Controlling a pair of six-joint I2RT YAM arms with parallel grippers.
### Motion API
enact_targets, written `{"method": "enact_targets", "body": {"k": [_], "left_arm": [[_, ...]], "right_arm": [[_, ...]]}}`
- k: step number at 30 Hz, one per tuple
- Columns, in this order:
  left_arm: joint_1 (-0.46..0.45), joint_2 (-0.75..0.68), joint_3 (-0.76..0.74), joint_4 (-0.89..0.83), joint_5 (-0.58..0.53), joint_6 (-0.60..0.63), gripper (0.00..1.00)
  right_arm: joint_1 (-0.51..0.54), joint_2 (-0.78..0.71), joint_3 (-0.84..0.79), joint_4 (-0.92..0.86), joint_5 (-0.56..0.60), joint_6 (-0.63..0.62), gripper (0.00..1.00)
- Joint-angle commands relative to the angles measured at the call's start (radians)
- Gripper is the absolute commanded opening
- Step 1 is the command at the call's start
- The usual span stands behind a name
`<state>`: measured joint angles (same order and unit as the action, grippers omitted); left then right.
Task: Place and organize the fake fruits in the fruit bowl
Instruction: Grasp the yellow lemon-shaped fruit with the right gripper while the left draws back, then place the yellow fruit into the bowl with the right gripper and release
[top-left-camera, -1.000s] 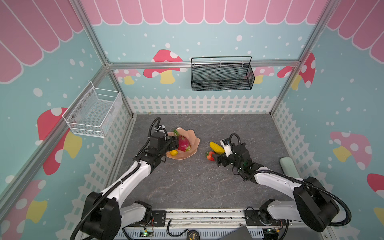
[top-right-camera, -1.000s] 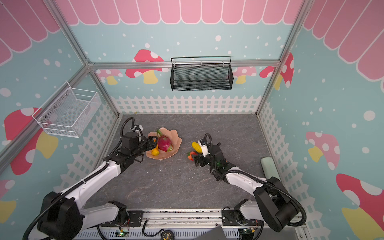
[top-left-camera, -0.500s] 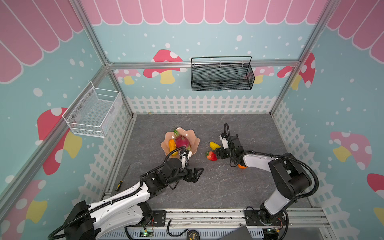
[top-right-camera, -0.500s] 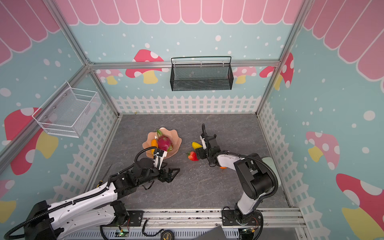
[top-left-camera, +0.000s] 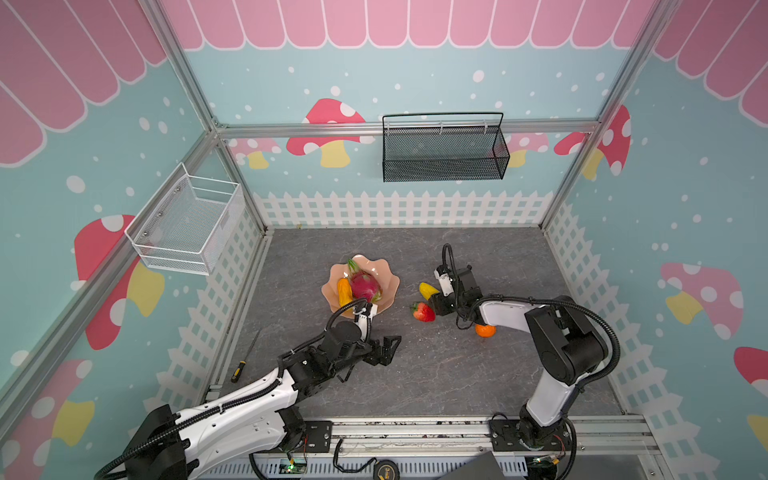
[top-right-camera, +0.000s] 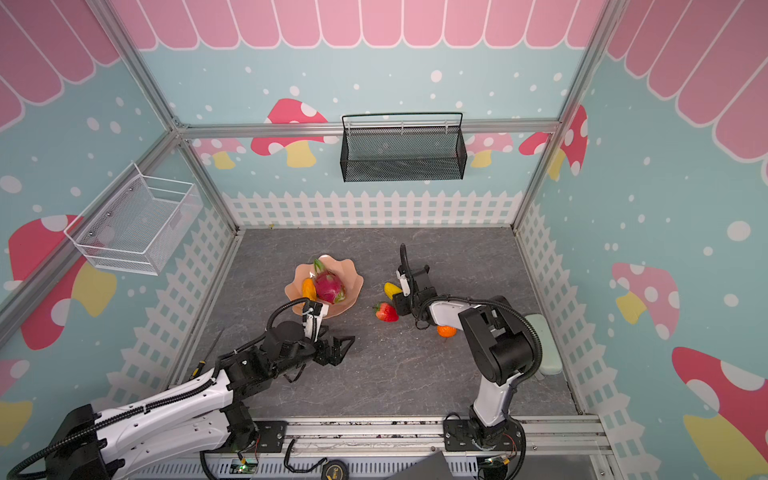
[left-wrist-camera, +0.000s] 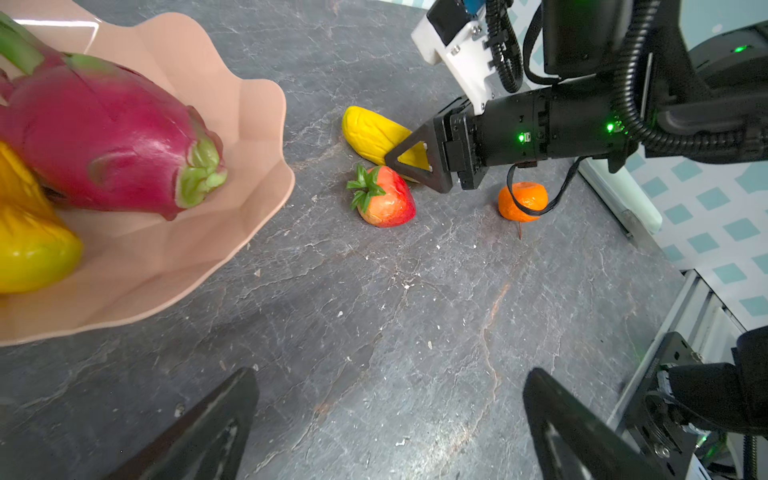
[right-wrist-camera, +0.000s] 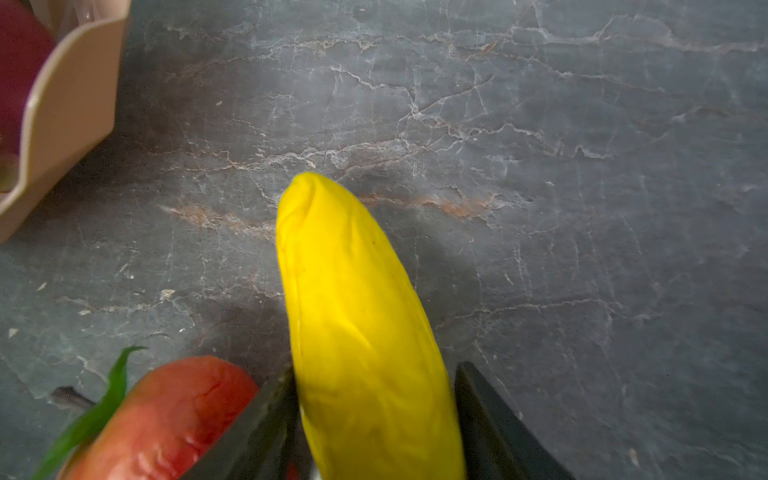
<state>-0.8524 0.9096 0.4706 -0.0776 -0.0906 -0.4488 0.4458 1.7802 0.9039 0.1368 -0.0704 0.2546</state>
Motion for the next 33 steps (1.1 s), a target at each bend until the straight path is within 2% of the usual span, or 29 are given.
{"method": "enact_targets", "body": {"k": [1,5,9,13,17,23,28,33], "left_arm": [[-0.002,-0.043,-0.013,-0.005,-0.078,-0.009,1.00],[0.000,-0.108,-0.013,-0.069,-0.190,-0.029,1.00],[0.006,-0.169,-0.011,-0.127,-0.307,-0.040,1.00],[0.021,-0.228,-0.017,-0.156,-0.368,-0.042,1.00],[0.037,-0.279,-0.026,-0.184,-0.382,-0.048,1.00],[0.056,-0.343,-0.043,-0.240,-0.383,-0.054,1.00],[0.060,-0.400,-0.049,-0.283,-0.379,-0.062,1.00],[0.064,-0.419,-0.052,-0.309,-0.381,-0.056,1.00]], "right_arm": [[-0.002,-0.005,0.043,-0.026,0.019,-0.023,0.54],[0.005,-0.062,0.077,-0.035,0.030,-0.041,0.45],[0.024,-0.062,0.176,-0.061,-0.055,-0.043,0.44],[0.069,0.019,0.342,-0.085,-0.169,-0.032,0.45],[0.106,0.138,0.491,-0.117,-0.207,0.007,0.45],[0.160,0.301,0.662,-0.168,-0.190,0.019,0.46],[0.182,0.362,0.698,-0.167,-0.140,0.056,0.46],[0.183,0.394,0.725,-0.180,-0.144,0.063,0.46]]}}
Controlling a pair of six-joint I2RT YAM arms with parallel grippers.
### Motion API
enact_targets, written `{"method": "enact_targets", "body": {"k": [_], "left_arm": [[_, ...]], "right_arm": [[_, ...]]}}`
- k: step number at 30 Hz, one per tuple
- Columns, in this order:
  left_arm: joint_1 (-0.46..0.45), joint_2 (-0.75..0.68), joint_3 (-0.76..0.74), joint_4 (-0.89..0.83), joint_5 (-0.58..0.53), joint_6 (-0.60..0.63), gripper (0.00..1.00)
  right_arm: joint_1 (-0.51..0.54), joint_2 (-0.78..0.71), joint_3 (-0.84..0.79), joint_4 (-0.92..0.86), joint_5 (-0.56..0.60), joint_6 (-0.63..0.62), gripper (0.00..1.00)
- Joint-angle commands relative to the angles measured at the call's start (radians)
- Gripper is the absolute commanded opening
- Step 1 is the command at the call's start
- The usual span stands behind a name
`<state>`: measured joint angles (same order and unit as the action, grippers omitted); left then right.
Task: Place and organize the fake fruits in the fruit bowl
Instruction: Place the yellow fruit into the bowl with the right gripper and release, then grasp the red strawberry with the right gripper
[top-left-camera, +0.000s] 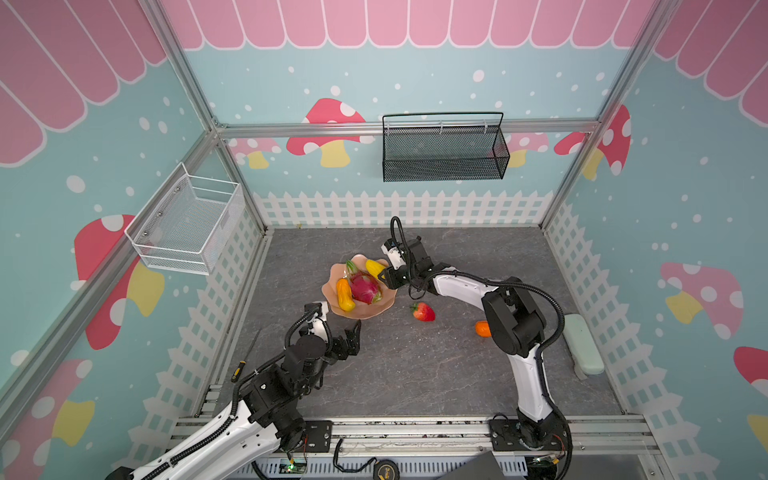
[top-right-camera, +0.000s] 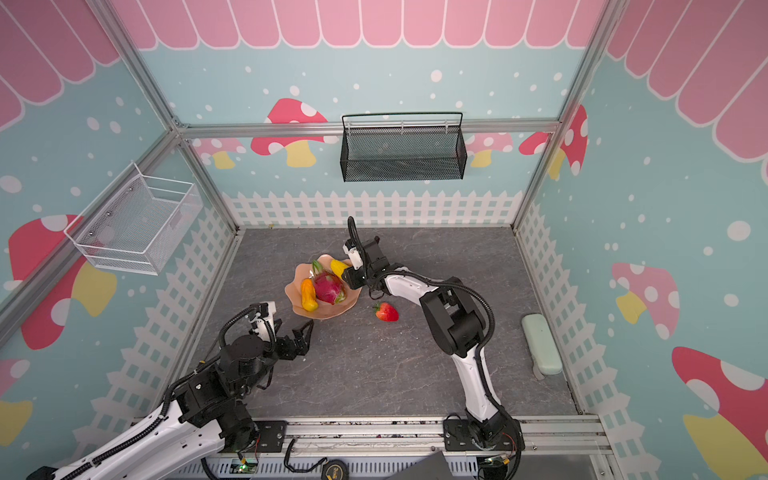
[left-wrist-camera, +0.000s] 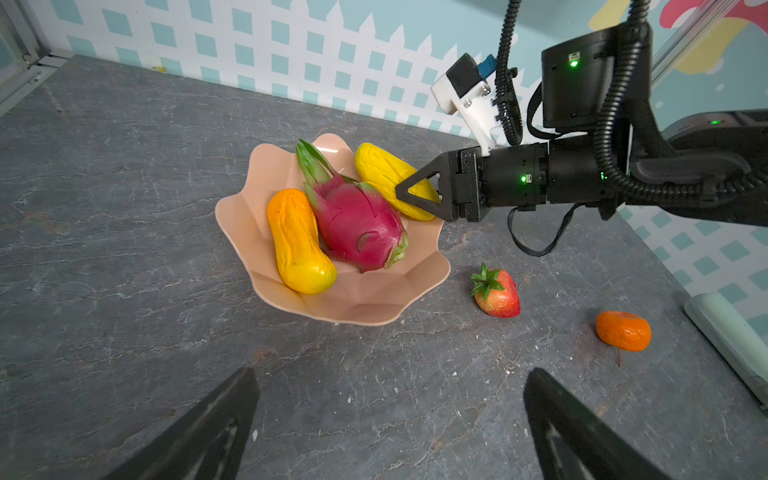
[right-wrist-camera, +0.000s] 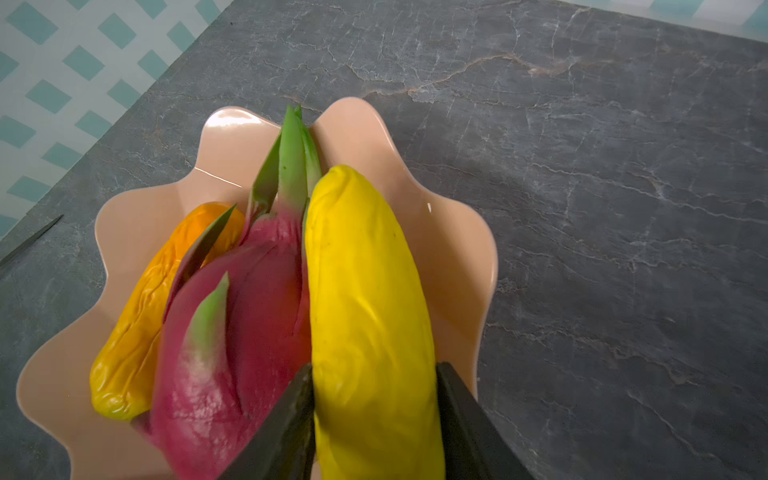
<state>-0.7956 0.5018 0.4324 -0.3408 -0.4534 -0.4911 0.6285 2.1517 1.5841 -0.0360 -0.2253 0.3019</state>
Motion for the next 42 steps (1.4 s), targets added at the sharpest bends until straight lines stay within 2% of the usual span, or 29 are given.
{"method": "enact_targets", "body": {"k": [1,8,16,23,27,30,34,38,42], "left_arm": [[0.008,-0.010,-0.015,-0.044,-0.019,-0.014,1.00],[0.013,-0.008,-0.027,-0.036,-0.011,-0.015,1.00],[0.015,-0.012,-0.026,-0.033,0.004,-0.014,1.00],[0.016,0.023,-0.034,0.022,0.114,0.014,1.00],[0.015,0.072,-0.026,0.053,0.218,0.031,1.00],[0.014,0.112,-0.023,0.074,0.246,0.037,1.00],[0.015,0.137,-0.027,0.126,0.274,0.026,1.00],[0.013,0.143,-0.032,0.160,0.293,0.010,1.00],[0.013,0.128,-0.030,0.136,0.288,0.001,1.00]], "right_arm": [[0.001,0.030,0.051,-0.011,0.008,0.015,0.47],[0.004,0.055,0.079,-0.029,0.003,0.008,0.55],[0.007,0.003,0.071,-0.033,0.031,-0.011,0.72],[0.007,-0.292,-0.198,0.024,0.094,-0.015,0.81],[0.005,-0.459,-0.457,0.017,0.143,-0.030,0.84],[0.005,-0.538,-0.616,0.014,0.176,-0.047,0.87],[0.005,-0.577,-0.726,0.051,0.139,-0.077,0.90],[0.007,-0.558,-0.729,0.081,0.126,-0.091,0.92],[0.006,-0.507,-0.709,0.084,0.178,-0.110,0.92]]}}
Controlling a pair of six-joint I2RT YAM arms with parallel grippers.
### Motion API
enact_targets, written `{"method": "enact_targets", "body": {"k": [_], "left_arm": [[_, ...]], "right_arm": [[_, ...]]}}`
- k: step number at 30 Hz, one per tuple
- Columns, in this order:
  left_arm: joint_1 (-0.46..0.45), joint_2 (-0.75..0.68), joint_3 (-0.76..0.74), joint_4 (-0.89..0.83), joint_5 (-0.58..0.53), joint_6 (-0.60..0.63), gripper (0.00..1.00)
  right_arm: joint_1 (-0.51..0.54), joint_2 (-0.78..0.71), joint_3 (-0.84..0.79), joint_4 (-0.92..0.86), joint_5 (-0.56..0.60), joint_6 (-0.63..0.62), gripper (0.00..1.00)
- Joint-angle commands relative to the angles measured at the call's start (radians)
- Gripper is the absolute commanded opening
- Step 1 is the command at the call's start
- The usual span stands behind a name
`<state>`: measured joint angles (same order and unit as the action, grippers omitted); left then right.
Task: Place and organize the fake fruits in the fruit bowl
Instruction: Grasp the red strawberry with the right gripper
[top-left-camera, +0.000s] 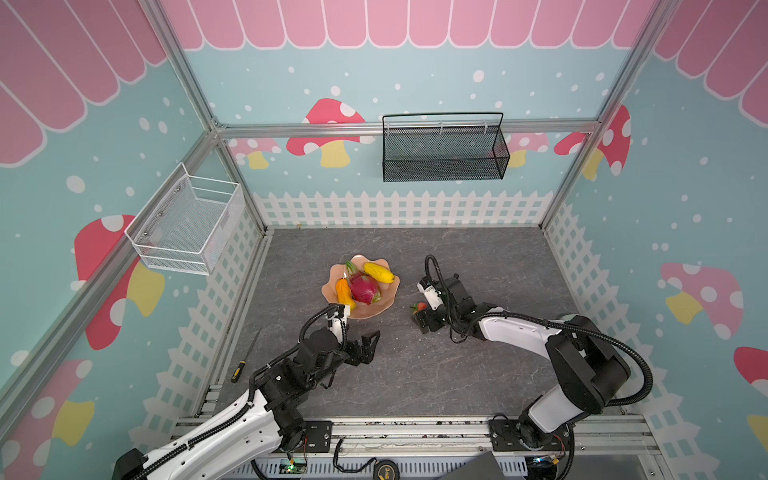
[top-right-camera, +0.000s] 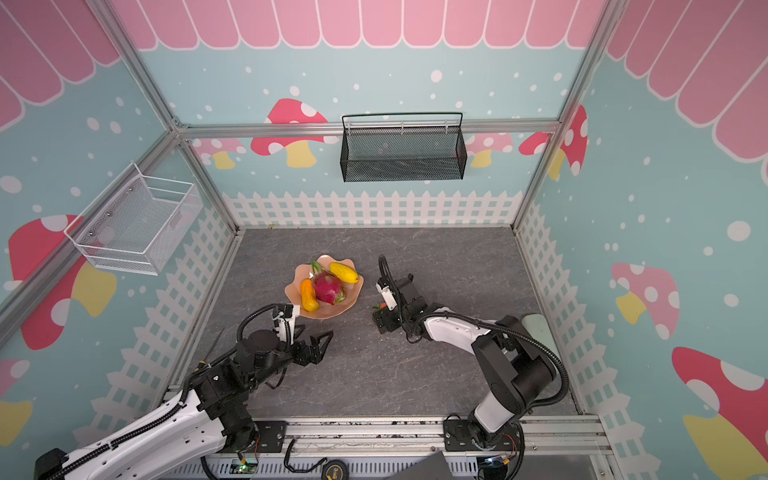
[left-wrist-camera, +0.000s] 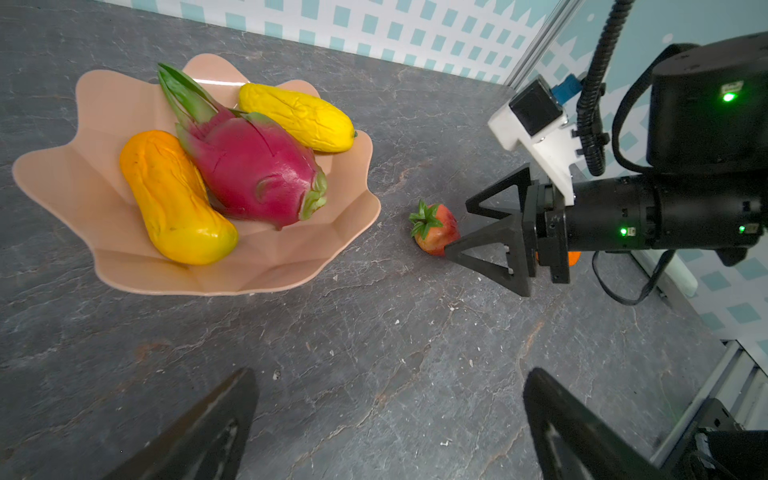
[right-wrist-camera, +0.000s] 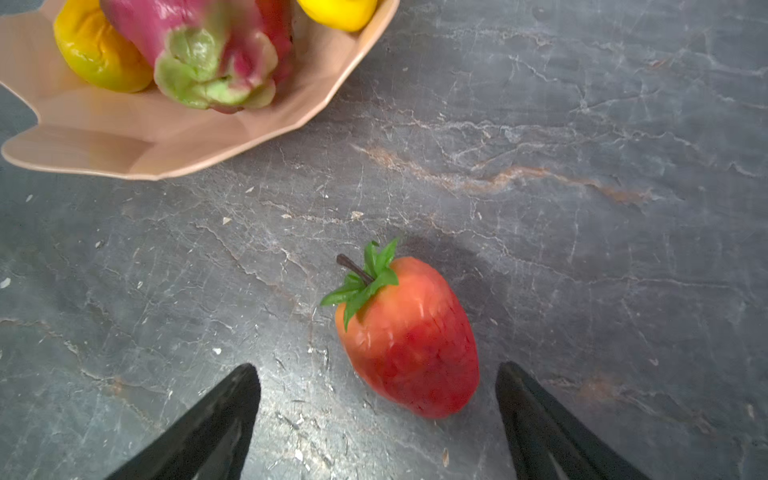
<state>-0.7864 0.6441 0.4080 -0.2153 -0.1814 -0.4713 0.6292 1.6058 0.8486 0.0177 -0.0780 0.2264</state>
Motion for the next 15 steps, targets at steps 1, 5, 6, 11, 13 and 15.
{"method": "enact_targets", "body": {"k": [1,5,6,11,13,15], "left_arm": [[0.004,-0.019,-0.010,0.007,0.012,-0.020,1.00],[0.004,-0.040,-0.020,0.002,0.000,-0.027,1.00],[0.004,-0.043,-0.021,-0.001,-0.002,-0.027,1.00],[0.004,-0.042,-0.021,-0.004,-0.015,-0.026,1.00],[0.004,-0.038,-0.021,-0.004,-0.019,-0.026,1.00],[0.004,-0.038,-0.019,-0.006,-0.023,-0.027,1.00]], "right_arm": [[0.005,0.054,0.033,0.030,0.040,-0.039,0.92],[0.005,0.116,0.066,0.028,0.062,-0.052,0.91],[0.004,0.129,0.074,0.025,0.062,-0.053,0.90],[0.006,0.162,0.091,0.031,0.064,-0.055,0.83],[0.004,0.169,0.095,0.030,0.065,-0.055,0.78],[0.005,0.165,0.094,0.031,0.064,-0.053,0.69]]}}
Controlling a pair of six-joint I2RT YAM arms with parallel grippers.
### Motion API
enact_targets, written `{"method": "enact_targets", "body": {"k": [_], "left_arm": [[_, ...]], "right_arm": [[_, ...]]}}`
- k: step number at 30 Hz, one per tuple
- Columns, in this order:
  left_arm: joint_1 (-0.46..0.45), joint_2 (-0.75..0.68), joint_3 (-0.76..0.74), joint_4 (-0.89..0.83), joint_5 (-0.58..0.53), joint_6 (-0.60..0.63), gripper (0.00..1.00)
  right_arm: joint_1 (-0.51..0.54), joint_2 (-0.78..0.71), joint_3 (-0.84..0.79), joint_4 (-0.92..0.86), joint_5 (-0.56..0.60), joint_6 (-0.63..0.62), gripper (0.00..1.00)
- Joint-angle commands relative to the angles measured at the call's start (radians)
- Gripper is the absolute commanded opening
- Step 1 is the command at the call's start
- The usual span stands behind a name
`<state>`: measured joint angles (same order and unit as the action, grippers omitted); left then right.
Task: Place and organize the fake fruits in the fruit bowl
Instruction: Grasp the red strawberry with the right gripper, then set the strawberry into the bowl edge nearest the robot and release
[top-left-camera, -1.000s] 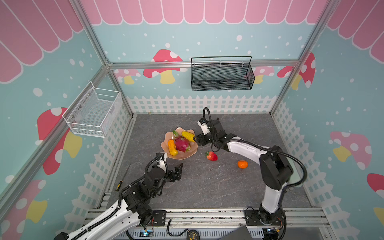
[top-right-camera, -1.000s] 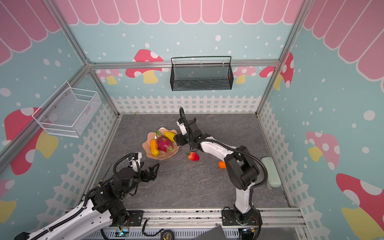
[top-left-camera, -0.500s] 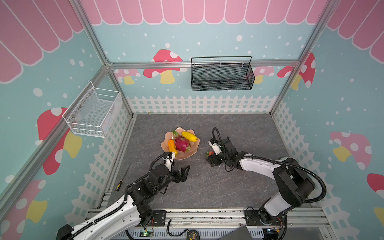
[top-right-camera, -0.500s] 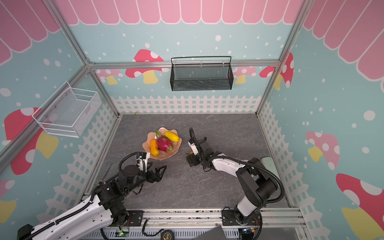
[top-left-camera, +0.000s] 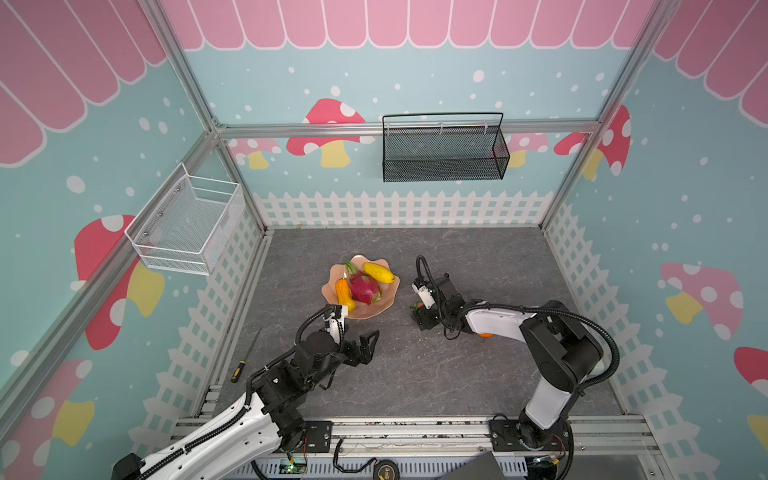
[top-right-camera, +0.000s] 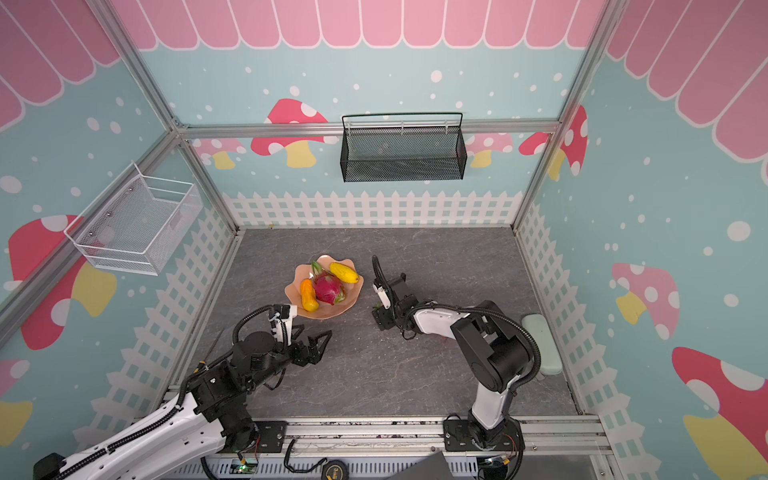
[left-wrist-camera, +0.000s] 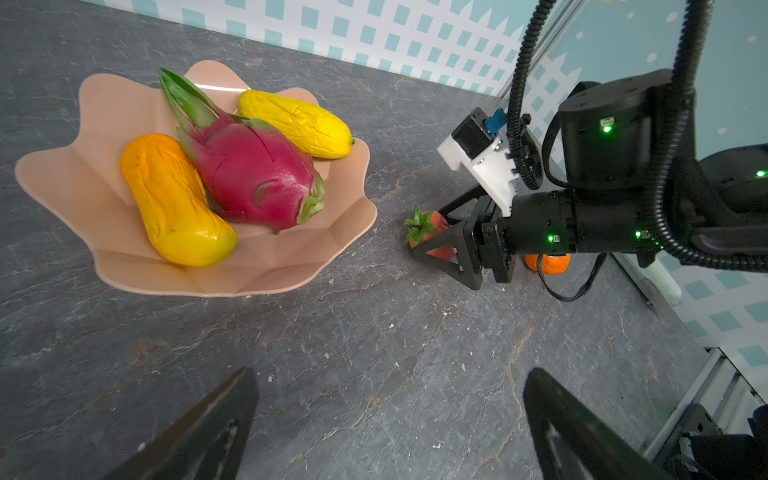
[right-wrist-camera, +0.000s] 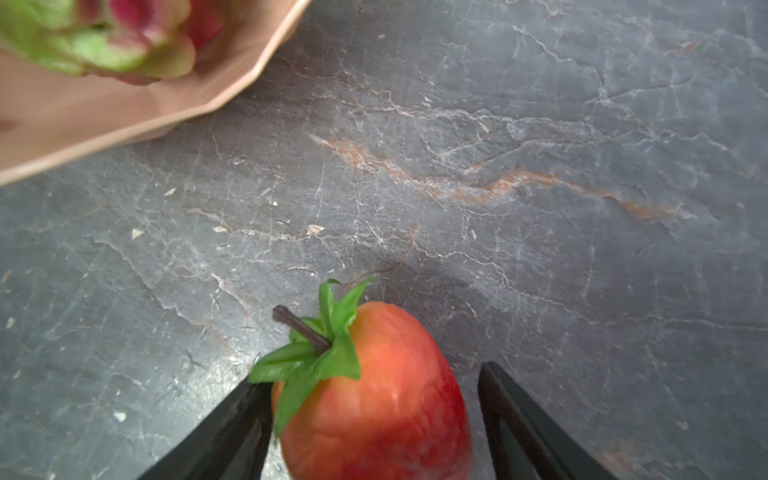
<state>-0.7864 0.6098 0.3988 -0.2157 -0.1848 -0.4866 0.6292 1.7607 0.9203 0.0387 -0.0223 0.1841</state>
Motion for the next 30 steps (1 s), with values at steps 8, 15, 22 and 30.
{"method": "enact_targets", "body": {"k": [8,15,22,30], "left_arm": [[0.004,-0.083,0.005,-0.080,-0.153,-0.045,1.00],[0.007,-0.148,0.037,-0.175,-0.228,-0.067,0.99],[0.007,-0.140,0.029,-0.165,-0.214,-0.081,0.99],[0.007,-0.177,0.012,-0.172,-0.220,-0.067,0.99]], "right_arm": [[0.008,-0.076,-0.003,0.037,-0.042,-0.020,0.55],[0.049,-0.150,0.033,0.122,-0.192,-0.040,0.55],[0.056,-0.036,0.172,0.187,-0.269,-0.014,0.55],[0.056,0.088,0.244,0.254,-0.299,0.057,0.56]]}}
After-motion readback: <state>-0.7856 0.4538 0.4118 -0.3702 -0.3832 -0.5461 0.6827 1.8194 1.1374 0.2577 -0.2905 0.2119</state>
